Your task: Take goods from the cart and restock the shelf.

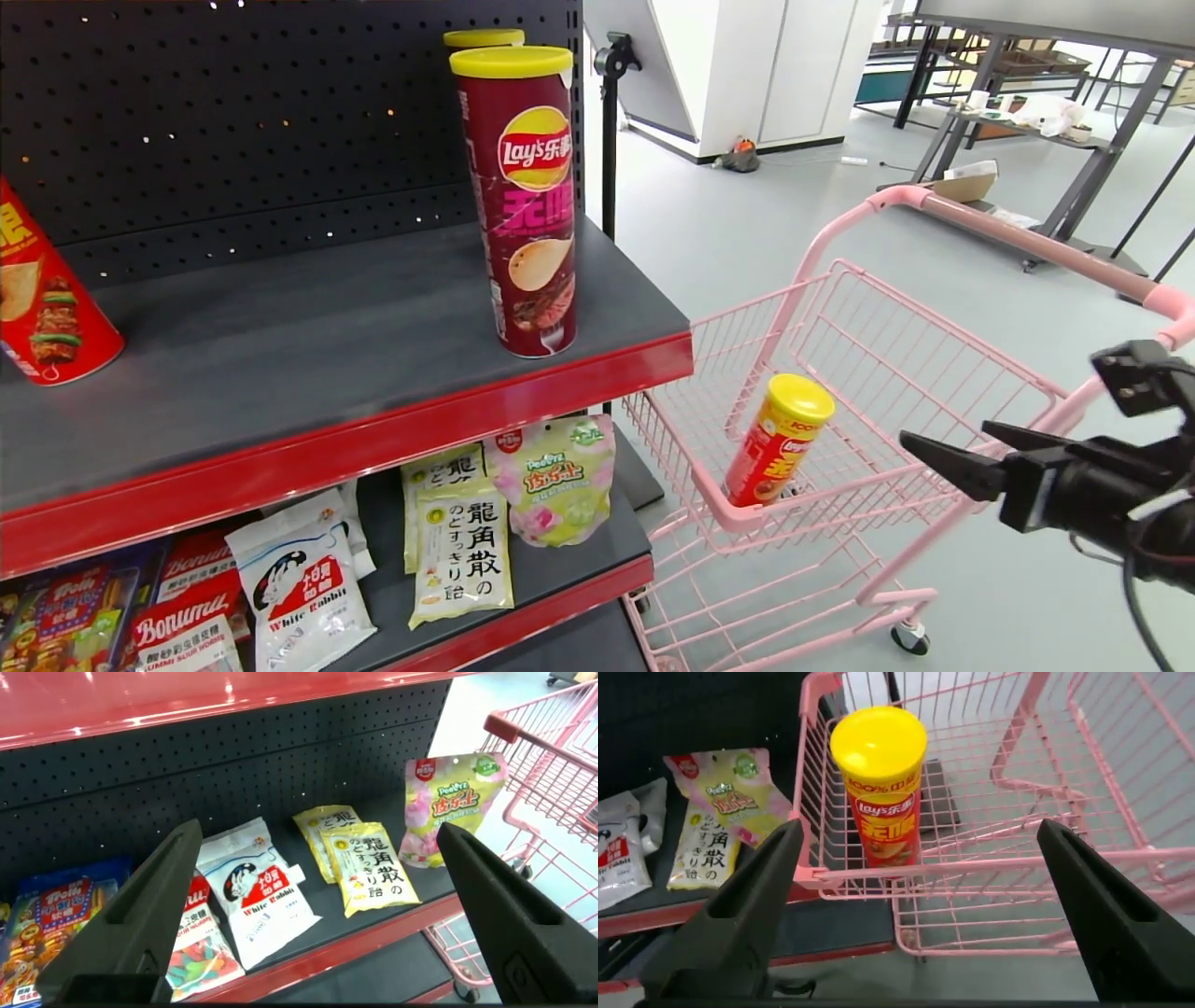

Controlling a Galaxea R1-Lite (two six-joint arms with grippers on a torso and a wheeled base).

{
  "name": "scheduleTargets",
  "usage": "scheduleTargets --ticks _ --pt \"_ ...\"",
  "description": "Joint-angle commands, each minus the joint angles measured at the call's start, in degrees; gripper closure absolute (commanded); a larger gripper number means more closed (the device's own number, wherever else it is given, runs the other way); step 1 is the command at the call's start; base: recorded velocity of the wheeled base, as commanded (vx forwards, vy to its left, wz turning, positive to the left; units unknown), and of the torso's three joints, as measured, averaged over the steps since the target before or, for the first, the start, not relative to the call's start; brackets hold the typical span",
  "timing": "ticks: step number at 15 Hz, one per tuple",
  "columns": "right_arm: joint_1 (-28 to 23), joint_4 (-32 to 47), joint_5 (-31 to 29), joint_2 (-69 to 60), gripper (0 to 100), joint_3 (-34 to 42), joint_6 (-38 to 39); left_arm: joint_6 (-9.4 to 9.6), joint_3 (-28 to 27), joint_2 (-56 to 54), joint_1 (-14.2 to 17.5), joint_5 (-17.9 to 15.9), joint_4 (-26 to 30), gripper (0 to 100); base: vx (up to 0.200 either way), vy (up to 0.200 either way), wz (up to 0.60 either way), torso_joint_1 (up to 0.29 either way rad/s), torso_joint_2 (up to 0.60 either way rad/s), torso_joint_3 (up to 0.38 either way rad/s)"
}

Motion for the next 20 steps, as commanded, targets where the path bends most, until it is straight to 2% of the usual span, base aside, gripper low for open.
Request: scheduleTargets --ticks 1,6,13,20 --pt "2.88 -8.84 1.09 18.65 0 0.39 -0.08 0.06 -0.06 0.05 0.01 0.04 0.02 0 0.0 0.0 0.0 0.0 0.0 0.0" --pt "4.38 -15.17 1.0 27.53 0 -3.74 0.19 0.06 -0.06 0.05 0.01 0.04 0.02 0 0.0 0.0 0.0 0.0 0.0 0.0" --pt "6.13 -15.96 0.82 34.65 0 -11.92 1.07 0.06 0.02 0.05 0.01 0.04 0.02 0 0.0 0.0 0.0 0.0 0.0 0.0" --pt "7.28 -16.05 0.39 38.96 0 -16.49 1.51 0.06 -0.06 0.05 0.01 0.04 0.02 0 0.0 0.0 0.0 0.0 0.0 0.0"
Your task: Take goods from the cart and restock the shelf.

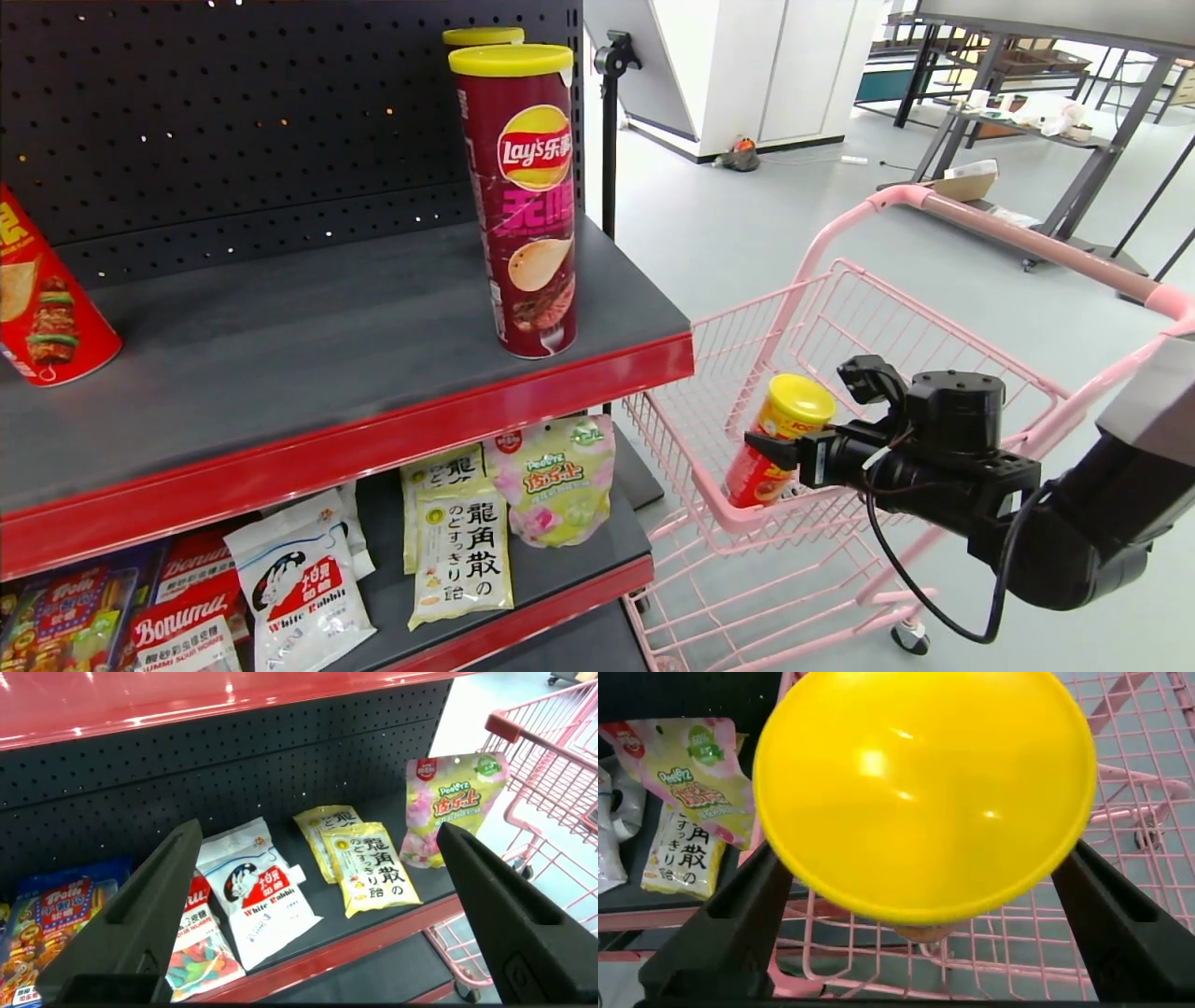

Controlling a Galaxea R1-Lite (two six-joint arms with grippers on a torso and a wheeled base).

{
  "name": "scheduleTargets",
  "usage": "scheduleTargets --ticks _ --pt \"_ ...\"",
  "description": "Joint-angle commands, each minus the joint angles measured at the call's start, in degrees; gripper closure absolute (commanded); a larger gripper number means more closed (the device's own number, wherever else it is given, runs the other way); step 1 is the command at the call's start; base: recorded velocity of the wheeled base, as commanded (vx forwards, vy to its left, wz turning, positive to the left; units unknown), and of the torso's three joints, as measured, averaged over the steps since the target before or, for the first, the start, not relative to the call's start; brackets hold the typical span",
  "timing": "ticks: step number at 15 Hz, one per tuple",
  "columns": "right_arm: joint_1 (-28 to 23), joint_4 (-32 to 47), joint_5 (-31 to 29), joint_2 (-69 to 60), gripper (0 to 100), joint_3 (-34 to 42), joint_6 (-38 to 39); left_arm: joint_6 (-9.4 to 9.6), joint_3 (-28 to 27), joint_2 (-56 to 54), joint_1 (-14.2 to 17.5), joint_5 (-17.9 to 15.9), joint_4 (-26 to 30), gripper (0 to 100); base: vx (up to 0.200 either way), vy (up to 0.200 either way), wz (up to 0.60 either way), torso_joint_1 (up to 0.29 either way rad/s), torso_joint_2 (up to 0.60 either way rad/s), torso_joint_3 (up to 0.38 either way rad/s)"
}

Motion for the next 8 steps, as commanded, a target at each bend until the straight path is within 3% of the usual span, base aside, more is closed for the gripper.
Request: scheduleTargets --ticks 1,3,4,8 --pt "0.0 -0.02 -0.03 1.5 0 -1.57 -0.07 0.0 0.02 0.05 0.01 -0.07 0.02 0 0.0 0.0 0.0 0.0 0.0 0.0" --pt "0.09 -0.02 -0.12 1.94 0 -1.92 -0.07 0.0 -0.06 0.05 0.01 0.02 0.02 0 0.0 0.0 0.0 0.0 0.0 0.0" --pt "0.09 -1.69 -0.91 3.08 100 -2.19 -0.15 0.0 0.02 0.05 0.01 0.02 0.02 0 0.0 0.0 0.0 0.0 0.0 0.0" --pt "0.44 -5.47 -1.17 5.63 100 -2.01 -0.24 0.0 0.02 0.05 0.01 0.02 0.02 0 0.0 0.0 0.0 0.0 0.0 0.0"
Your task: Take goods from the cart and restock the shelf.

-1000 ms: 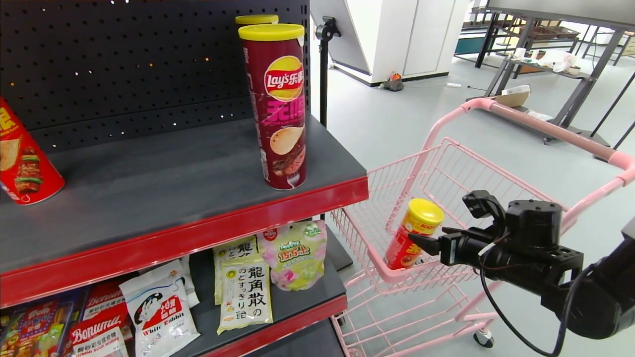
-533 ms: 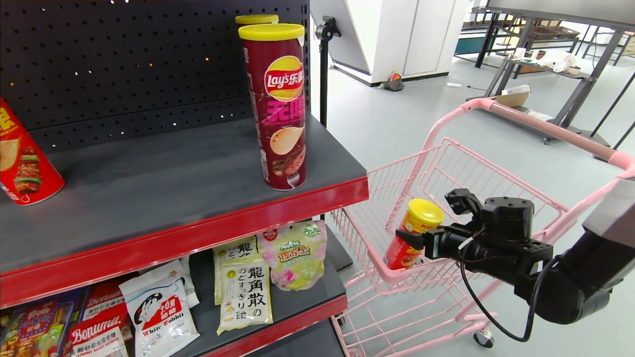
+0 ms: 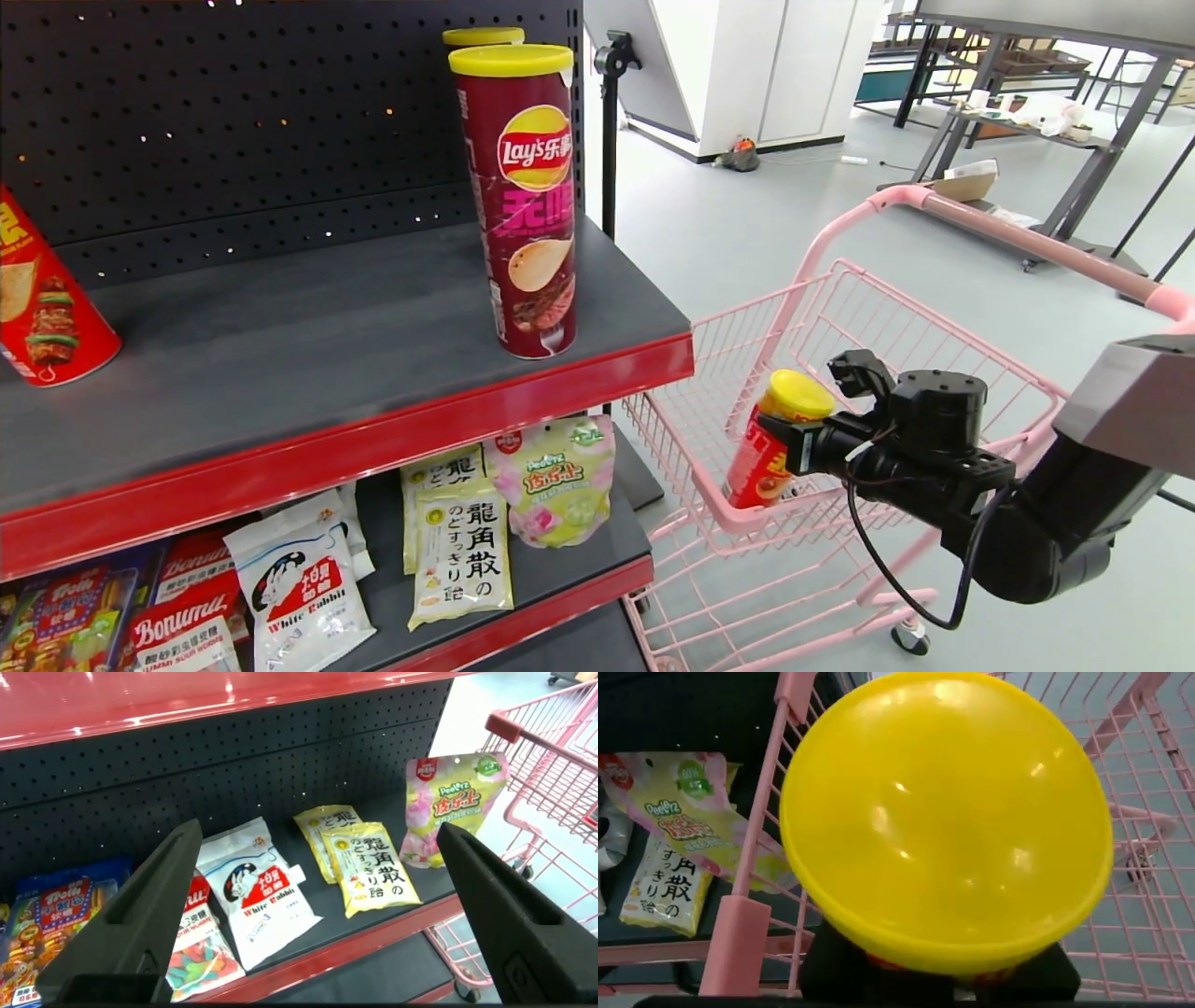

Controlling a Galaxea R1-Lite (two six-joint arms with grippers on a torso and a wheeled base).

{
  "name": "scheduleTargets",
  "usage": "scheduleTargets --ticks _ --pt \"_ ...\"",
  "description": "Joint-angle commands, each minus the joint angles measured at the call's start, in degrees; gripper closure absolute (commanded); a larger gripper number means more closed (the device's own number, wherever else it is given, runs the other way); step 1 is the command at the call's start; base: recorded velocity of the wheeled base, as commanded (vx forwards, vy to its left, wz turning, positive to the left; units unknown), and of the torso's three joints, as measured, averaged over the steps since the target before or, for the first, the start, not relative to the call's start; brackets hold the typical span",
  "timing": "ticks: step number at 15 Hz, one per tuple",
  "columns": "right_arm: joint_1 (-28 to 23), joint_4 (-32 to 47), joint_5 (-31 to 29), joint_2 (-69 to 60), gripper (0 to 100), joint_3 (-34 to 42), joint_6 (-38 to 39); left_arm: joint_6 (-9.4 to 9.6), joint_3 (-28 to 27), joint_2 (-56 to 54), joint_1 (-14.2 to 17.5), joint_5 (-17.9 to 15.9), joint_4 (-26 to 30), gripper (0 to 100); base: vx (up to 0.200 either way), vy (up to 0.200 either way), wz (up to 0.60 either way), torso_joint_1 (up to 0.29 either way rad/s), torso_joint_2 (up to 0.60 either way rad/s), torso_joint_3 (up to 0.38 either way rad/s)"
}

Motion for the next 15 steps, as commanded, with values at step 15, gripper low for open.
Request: scheduleTargets --ticks 15 --pt "-5.11 52.71 -9.72 -55.78 100 -11.23 -9.59 0.0 0.0 0.05 0.01 -0.05 0.0 0 0.0 0.0 0.0 0.0 0.0 0.0"
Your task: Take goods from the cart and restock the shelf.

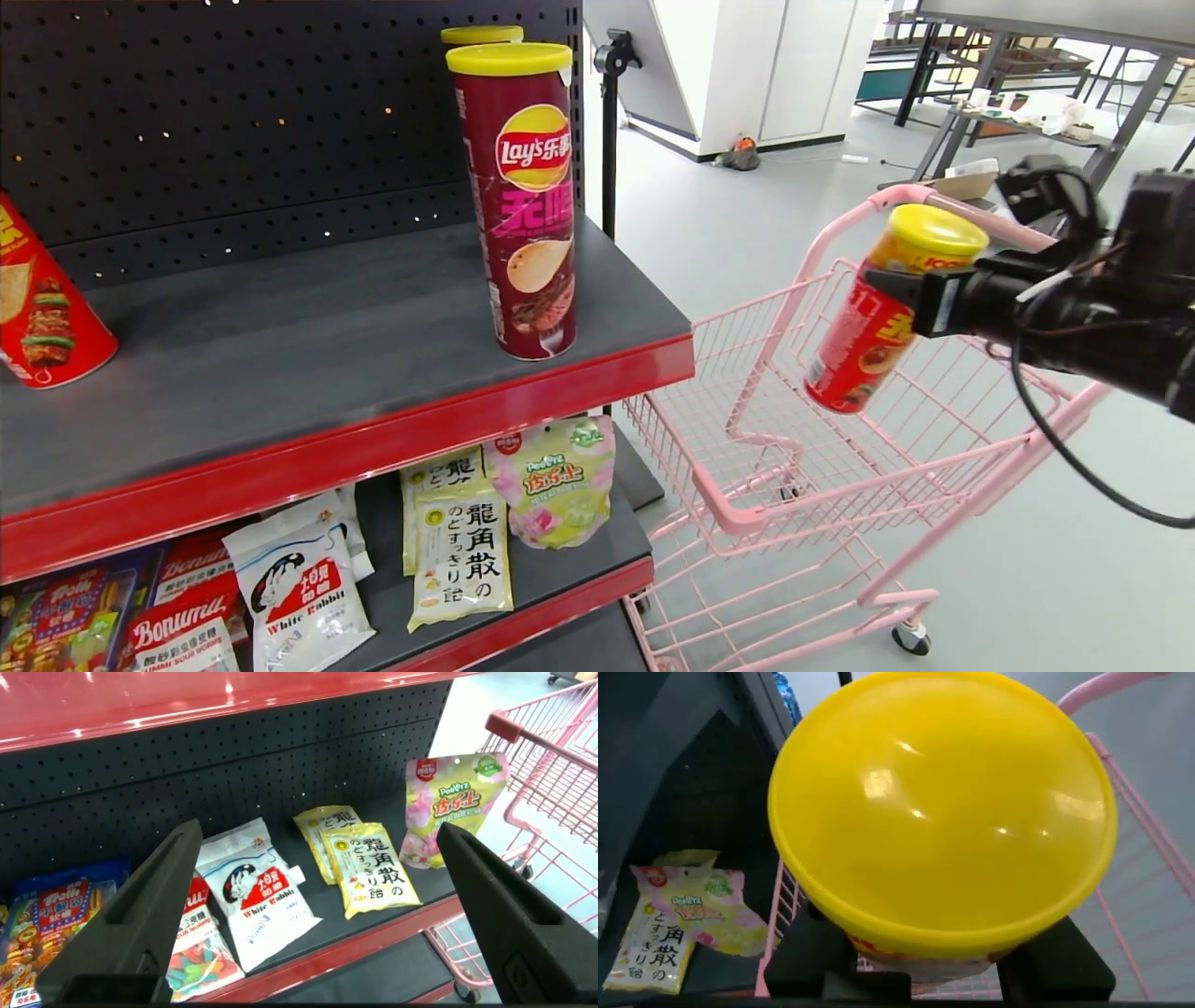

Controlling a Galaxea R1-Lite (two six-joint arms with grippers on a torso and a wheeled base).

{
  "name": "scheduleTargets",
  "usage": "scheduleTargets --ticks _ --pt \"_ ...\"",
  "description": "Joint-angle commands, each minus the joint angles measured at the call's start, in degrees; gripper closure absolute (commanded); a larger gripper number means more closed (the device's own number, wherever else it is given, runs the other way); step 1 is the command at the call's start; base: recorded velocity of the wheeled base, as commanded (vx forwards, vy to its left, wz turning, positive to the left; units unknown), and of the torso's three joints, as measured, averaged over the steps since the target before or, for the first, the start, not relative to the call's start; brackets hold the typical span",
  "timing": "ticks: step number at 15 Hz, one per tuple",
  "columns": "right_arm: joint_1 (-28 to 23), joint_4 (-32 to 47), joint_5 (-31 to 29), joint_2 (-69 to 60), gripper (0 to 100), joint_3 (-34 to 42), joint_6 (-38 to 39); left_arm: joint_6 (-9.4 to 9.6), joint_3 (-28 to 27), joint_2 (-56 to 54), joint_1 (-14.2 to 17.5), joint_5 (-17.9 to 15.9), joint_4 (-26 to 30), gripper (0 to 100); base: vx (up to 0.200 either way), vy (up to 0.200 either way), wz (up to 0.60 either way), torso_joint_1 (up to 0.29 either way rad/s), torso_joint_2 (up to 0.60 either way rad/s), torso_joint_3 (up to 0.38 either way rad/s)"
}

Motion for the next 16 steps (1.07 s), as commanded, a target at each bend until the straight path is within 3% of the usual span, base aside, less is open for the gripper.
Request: scheduleTargets --ticks 1,3,4,6,13,16 --pt "-0.15 21.73 -6.42 -29.84 100 7.07 -3.2 0.04 0.05 0.05 0.01 -0.02 0.02 0 0.0 0.0 0.0 0.0 0.0 0.0" --pt "-0.58 30.34 -4.93 -40.82 100 12.08 -2.94 0.04 -0.04 0.05 0.01 -0.02 0.02 0 0.0 0.0 0.0 0.0 0.0 0.0" --pt "-2.43 36.23 -5.54 -50.67 100 17.09 -2.85 0.04 0.05 0.05 0.01 -0.02 0.02 0 0.0 0.0 0.0 0.0 0.0 0.0" --pt "-5.59 42.38 -6.6 -58.66 100 20.08 -3.29 0.04 0.05 0.05 0.01 -0.02 0.02 0 0.0 0.0 0.0 0.0 0.0 0.0" --pt "-6.39 44.05 -7.12 -62.18 100 21.92 -3.38 -0.05 0.05 0.05 0.01 0.07 0.02 0 0.0 0.0 0.0 0.005 -0.01 -0.01" --pt "-6.47 43.96 -7.12 -62.44 100 22.98 -3.38 -0.05 0.05 0.05 0.01 -0.02 0.02 0 0.0 0.0 0.0 0.131 -0.39 -0.25"
